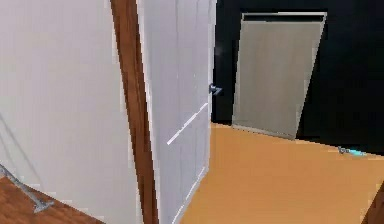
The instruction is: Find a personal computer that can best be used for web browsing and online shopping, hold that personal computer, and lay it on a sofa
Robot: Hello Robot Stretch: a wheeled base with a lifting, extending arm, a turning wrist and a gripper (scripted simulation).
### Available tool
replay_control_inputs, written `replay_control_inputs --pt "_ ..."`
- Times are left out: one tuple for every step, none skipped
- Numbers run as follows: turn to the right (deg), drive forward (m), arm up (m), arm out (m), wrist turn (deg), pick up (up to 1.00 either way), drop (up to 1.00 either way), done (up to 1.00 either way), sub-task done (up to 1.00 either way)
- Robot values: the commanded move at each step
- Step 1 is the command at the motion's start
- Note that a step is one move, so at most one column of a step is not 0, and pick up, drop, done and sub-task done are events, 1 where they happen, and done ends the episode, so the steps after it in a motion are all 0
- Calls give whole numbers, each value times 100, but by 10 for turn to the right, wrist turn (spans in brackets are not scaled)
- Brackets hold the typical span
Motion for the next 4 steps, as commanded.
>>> replay_control_inputs --pt "0 35 0 0 0 0 0 0 0" --pt "390 0 0 0 0 0 0 0 0" --pt "30 0 0 0 0 0 0 0 0" --pt "0 90 0 0 0 0 0 0 0"
